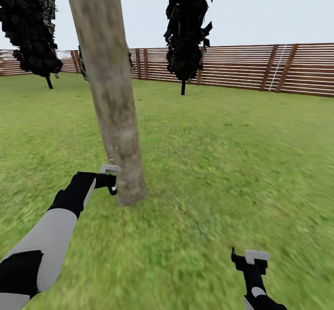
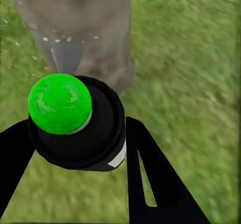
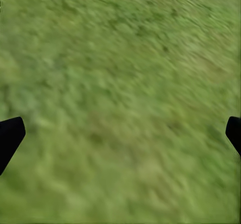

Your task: In the garden, pick up the pesticide atomizer on the floor and spray pesticide onto both trees until each tree trunk is fully covered.

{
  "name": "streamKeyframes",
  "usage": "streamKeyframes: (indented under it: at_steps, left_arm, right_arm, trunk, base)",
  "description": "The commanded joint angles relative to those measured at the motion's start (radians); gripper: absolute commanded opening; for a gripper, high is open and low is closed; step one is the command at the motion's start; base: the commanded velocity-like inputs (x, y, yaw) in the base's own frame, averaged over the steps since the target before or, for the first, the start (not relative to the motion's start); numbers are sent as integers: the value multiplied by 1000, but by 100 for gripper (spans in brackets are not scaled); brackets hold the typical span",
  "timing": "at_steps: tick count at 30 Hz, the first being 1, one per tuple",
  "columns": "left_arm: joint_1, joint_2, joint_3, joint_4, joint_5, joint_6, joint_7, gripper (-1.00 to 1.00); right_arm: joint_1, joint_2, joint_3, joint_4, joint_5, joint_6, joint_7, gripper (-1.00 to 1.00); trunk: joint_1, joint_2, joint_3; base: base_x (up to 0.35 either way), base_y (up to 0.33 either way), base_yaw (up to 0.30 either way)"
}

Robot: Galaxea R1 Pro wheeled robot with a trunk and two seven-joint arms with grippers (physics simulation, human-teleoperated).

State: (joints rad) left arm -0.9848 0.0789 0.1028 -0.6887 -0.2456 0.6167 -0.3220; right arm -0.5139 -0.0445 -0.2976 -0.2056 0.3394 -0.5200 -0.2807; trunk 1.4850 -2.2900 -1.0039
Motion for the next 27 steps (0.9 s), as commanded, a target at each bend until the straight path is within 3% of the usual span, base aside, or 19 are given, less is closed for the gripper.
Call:
streamKeyframes:
  at_steps: [1, 11, 16, 27]
  left_arm:
    - [0, 0, -1, 0, 0, 0, 0, -100]
    - [0, -5, 3, 0, 0, 0, 57, -100]
    - [0, 1, 10, 9, 2, 0, 108, -100]
    - [0, -3, 12, 11, 2, 0, 115, -100]
  right_arm:
    - [0, 0, 0, 0, 0, 0, 0, 100]
    - [0, 0, 0, 0, 0, 0, 0, 100]
    - [0, 0, 0, 0, 0, 0, 0, 100]
    - [0, 0, 0, 0, 0, 0, 0, 100]
  trunk:
    - [0, 0, 0]
    - [0, 0, 0]
    - [0, 0, 0]
    - [0, 0, 0]
  base:
    - [0, -273, 212]
    - [0, -273, 253]
    - [0, -273, 34]
    - [73, -273, 1]
